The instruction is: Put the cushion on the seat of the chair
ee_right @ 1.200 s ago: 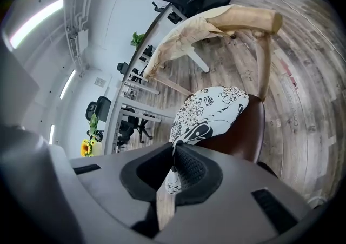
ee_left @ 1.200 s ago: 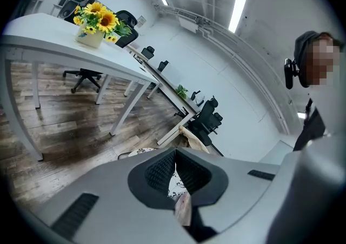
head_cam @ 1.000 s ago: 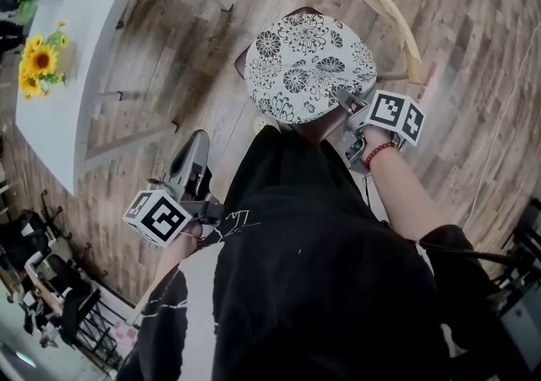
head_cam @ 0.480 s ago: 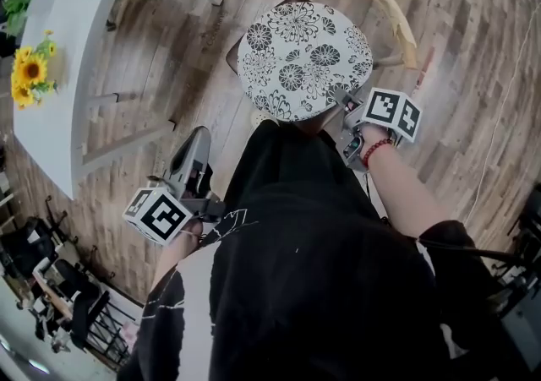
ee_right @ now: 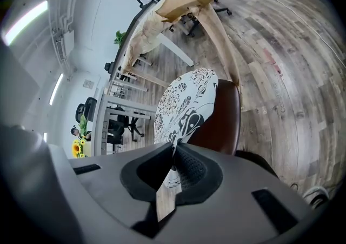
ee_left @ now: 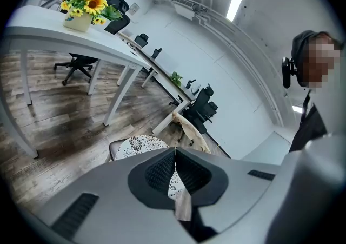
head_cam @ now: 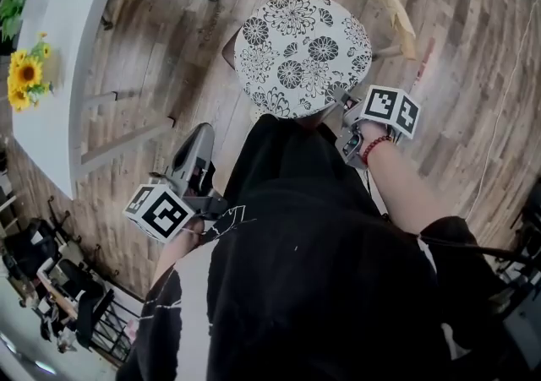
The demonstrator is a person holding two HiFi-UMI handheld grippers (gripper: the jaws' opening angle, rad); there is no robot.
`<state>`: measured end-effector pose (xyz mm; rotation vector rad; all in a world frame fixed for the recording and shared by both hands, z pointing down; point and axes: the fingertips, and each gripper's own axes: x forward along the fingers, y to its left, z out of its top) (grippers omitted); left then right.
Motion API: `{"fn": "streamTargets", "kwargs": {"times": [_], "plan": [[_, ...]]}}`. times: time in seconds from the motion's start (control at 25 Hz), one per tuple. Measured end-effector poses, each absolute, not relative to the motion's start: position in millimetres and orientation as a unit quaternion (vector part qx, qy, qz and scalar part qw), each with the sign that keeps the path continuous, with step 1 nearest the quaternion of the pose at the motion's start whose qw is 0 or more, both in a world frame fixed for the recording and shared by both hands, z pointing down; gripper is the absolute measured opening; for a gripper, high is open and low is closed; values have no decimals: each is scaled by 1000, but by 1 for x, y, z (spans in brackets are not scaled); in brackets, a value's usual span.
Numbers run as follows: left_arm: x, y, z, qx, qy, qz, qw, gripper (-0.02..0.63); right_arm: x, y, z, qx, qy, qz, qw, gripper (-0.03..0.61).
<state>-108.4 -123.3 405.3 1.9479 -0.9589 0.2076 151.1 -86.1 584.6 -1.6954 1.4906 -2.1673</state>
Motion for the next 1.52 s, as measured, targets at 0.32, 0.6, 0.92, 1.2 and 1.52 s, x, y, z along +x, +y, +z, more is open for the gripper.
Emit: {"fn": "streamTargets", "kwargs": {"times": [0.32,0.6,0.92,1.2,1.52], "plan": [[-103,-125,408,797,-379,94,461,15,154,-77,597,-543,463,-700,0,23],[-102,-130,414,794,-379,96,465,16,158,-70,605,-544,453,-706,-5,23],[-103,-140,418,793,-379,97,467,15,158,-66,615,-547,444,-710,-19,23],[-106,-145,424,790,-381,97,471,15,161,-62,628,-547,437,-713,-37,23],[-107,-152,431,785,-381,98,478,15,160,-55,647,-550,405,-729,-41,23]]}}
